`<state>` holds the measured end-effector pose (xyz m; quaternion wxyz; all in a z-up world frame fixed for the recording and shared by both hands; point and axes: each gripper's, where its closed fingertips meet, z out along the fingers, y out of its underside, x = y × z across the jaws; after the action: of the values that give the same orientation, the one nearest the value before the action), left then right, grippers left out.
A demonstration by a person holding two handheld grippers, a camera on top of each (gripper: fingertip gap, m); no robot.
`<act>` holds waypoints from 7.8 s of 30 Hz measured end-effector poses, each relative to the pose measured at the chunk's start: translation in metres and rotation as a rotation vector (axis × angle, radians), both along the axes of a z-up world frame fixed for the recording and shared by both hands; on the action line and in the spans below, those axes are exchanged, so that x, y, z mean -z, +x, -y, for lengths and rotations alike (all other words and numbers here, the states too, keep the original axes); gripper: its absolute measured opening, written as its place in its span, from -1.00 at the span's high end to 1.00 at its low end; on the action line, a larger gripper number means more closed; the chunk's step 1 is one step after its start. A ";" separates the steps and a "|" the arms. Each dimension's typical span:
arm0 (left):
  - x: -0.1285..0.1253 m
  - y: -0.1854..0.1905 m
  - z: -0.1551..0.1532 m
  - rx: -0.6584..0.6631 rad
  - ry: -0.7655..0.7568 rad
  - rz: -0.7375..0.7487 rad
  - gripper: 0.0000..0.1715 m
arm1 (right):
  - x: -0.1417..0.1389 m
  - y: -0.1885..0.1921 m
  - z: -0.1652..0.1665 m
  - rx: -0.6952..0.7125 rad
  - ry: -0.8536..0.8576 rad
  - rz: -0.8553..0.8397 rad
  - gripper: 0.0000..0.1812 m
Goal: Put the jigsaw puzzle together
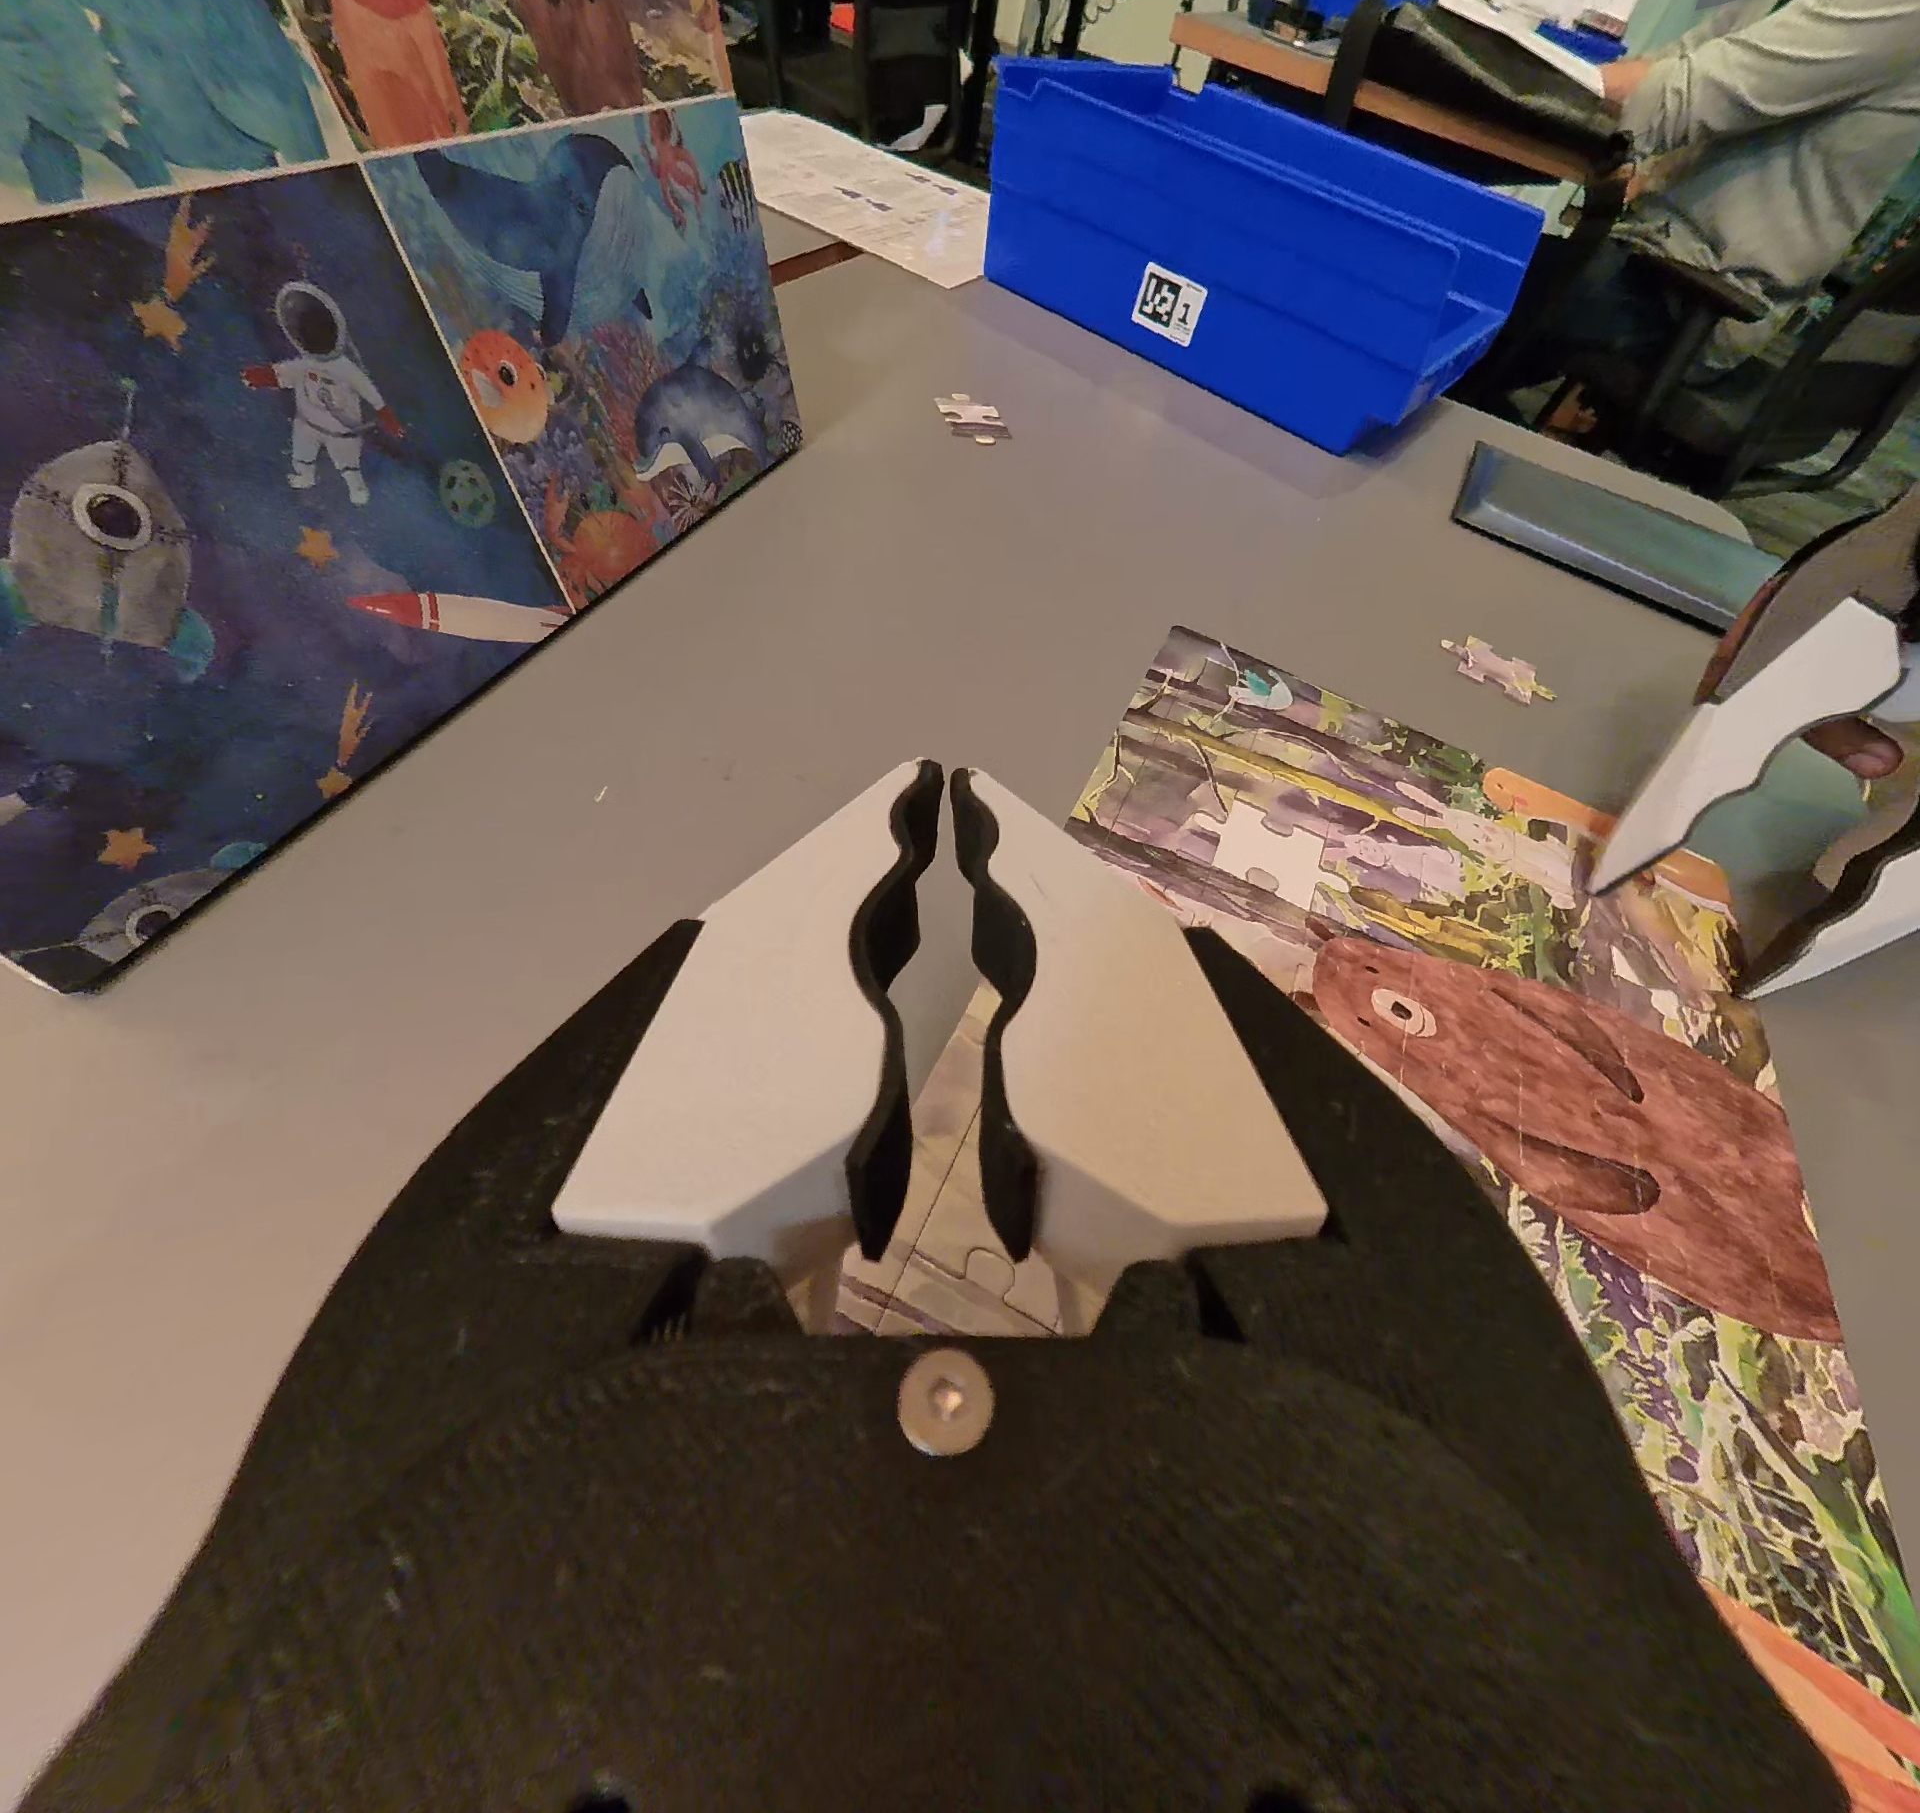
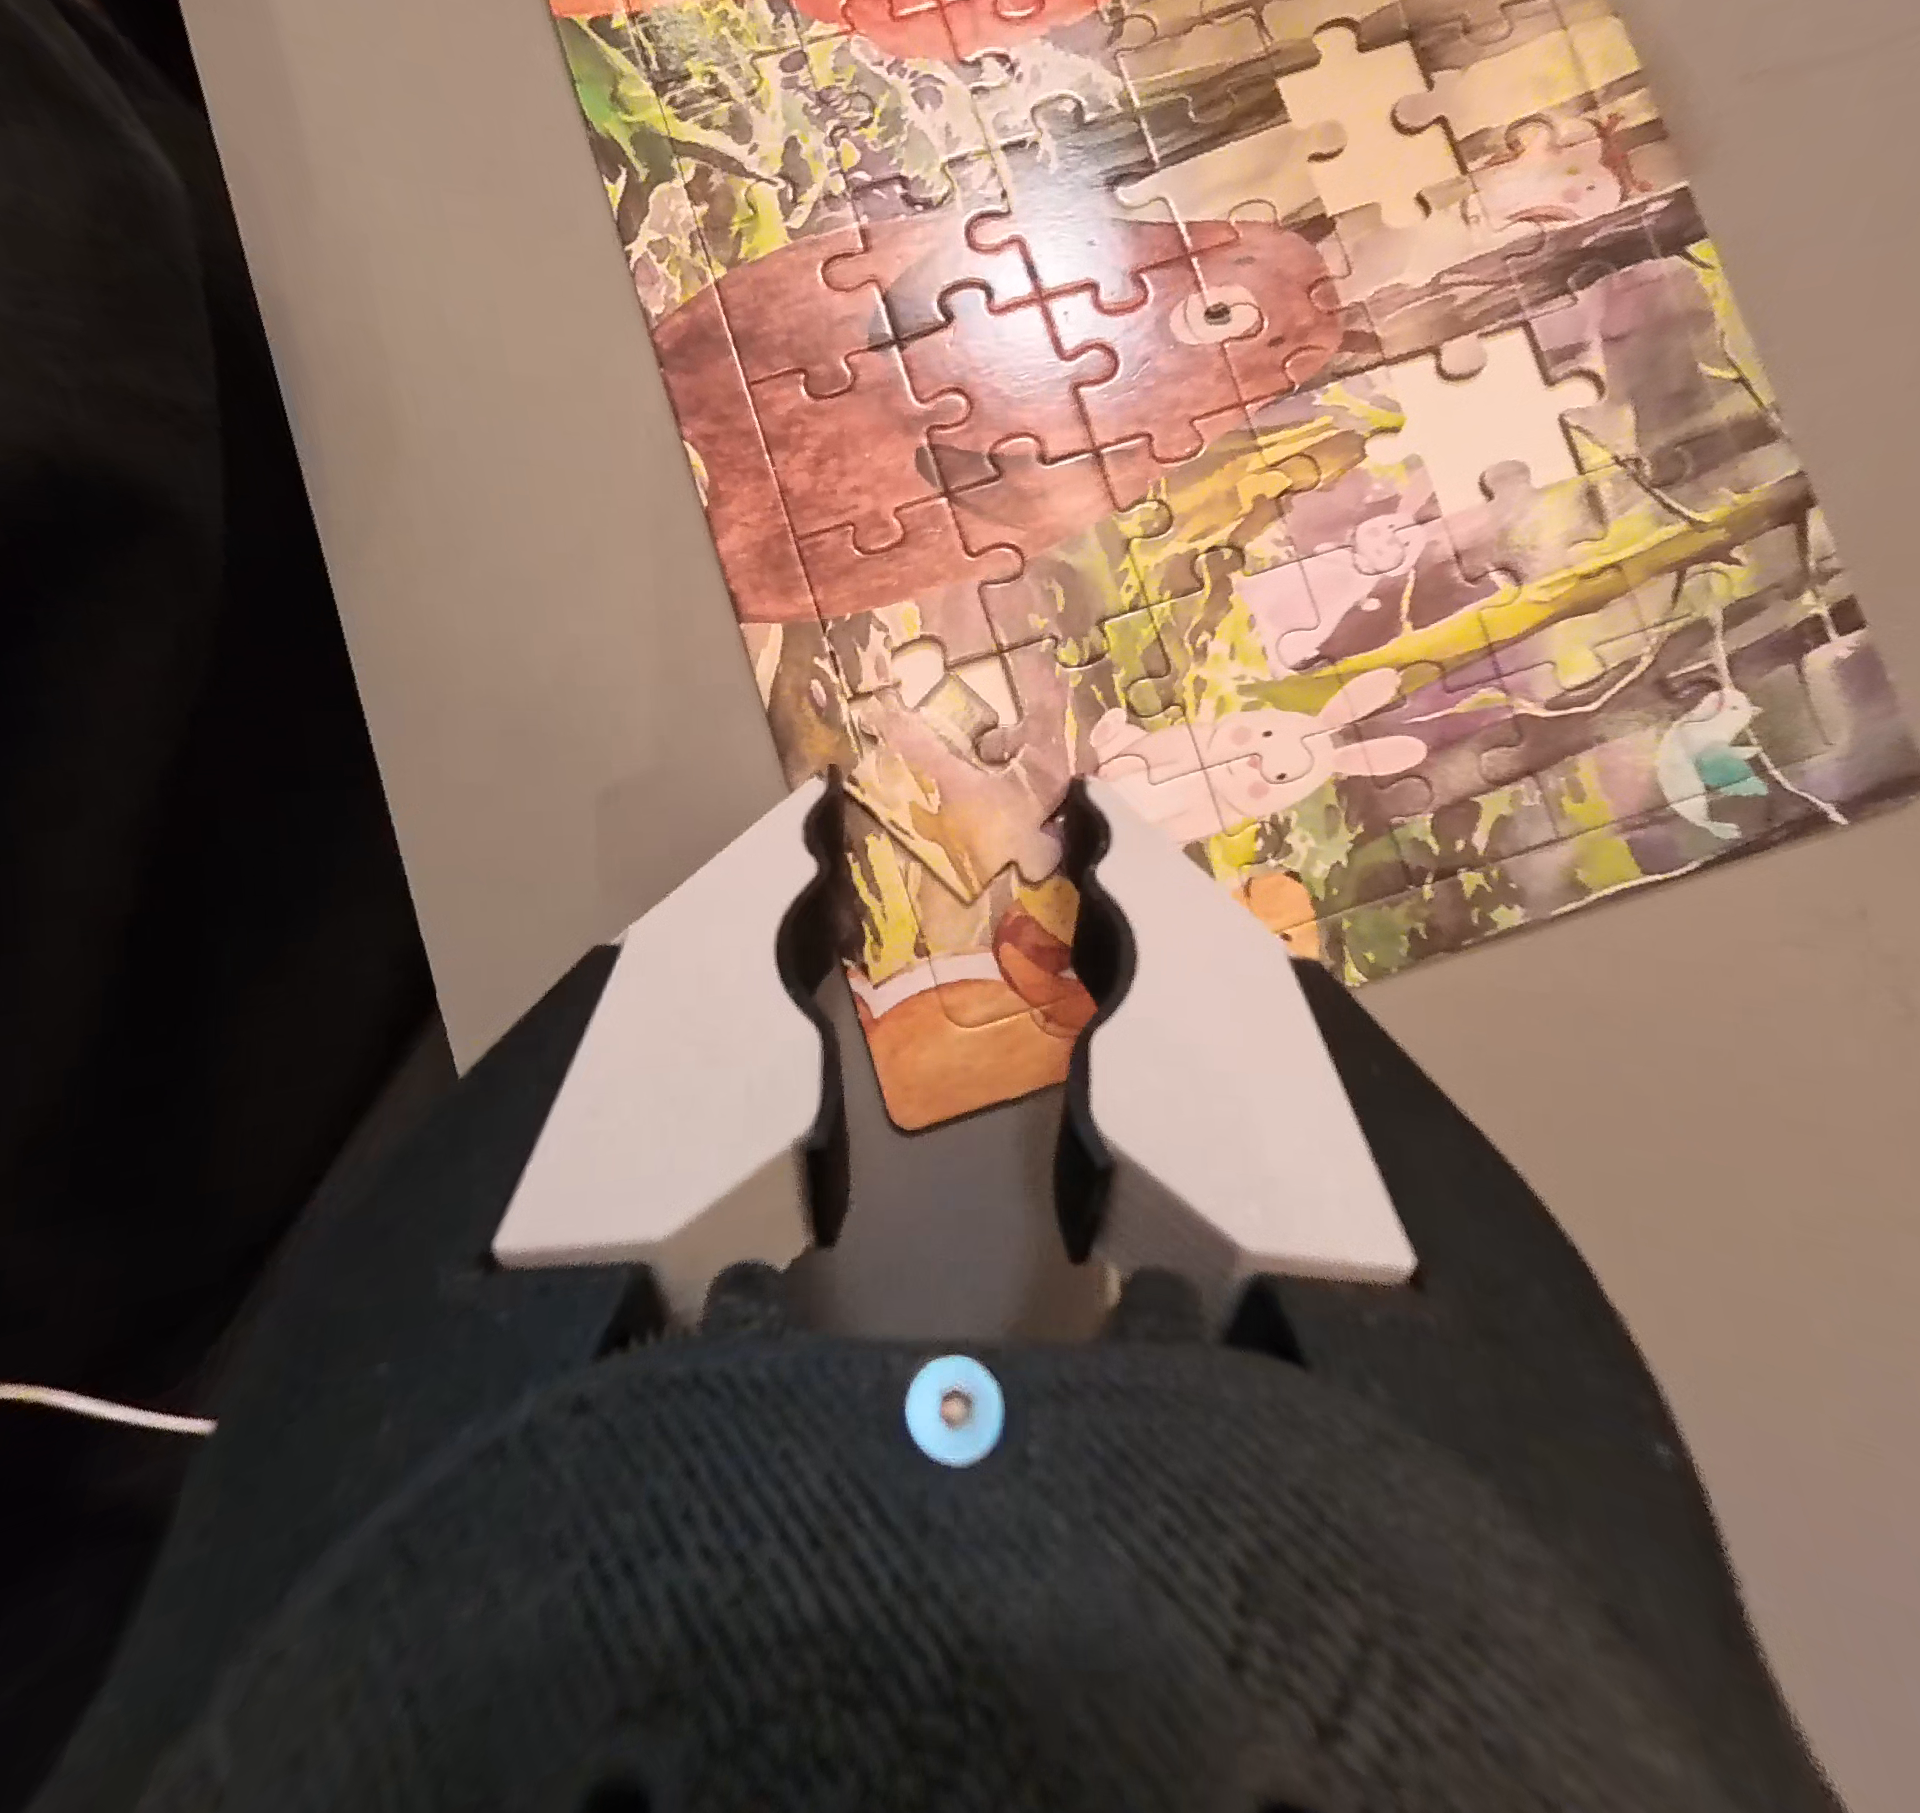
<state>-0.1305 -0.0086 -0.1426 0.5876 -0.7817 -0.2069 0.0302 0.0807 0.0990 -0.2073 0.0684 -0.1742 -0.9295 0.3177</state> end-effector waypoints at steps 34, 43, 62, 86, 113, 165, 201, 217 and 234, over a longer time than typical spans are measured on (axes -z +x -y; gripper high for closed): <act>0.003 0.001 -0.001 0.004 -0.020 -0.007 1.00 | -0.008 -0.006 -0.015 0.091 -0.127 0.092 0.47; 0.002 0.001 -0.001 0.004 -0.017 -0.009 1.00 | -0.014 -0.009 0.004 -0.021 -0.186 -0.036 0.39; 0.001 0.001 -0.001 0.003 -0.017 -0.012 1.00 | -0.002 -0.013 -0.005 -0.003 -0.139 -0.045 0.62; 0.003 0.001 -0.002 0.005 -0.027 -0.016 1.00 | -0.001 -0.020 -0.012 0.040 -0.145 -0.057 0.57; 0.004 0.002 -0.003 0.005 -0.035 -0.013 0.98 | 0.000 -0.018 -0.004 0.014 -0.127 -0.074 0.59; 0.004 0.001 -0.003 0.005 -0.035 -0.014 0.99 | -0.007 -0.003 0.005 -0.050 -0.064 -0.102 0.66; 0.005 0.002 -0.003 0.006 -0.040 -0.017 0.99 | -0.004 -0.004 0.019 -0.054 -0.105 -0.041 0.96; 0.005 0.002 -0.004 0.007 -0.043 -0.019 0.99 | -0.021 0.005 -0.004 -0.045 -0.228 -0.001 1.00; 0.005 0.002 -0.003 0.006 -0.044 -0.020 0.99 | -0.010 -0.005 0.000 -0.016 -0.172 -0.021 1.00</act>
<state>-0.1285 -0.0056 -0.1474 0.5724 -0.7946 -0.1980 0.0410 0.0757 0.0988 -0.1970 0.0606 -0.1689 -0.8993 0.3989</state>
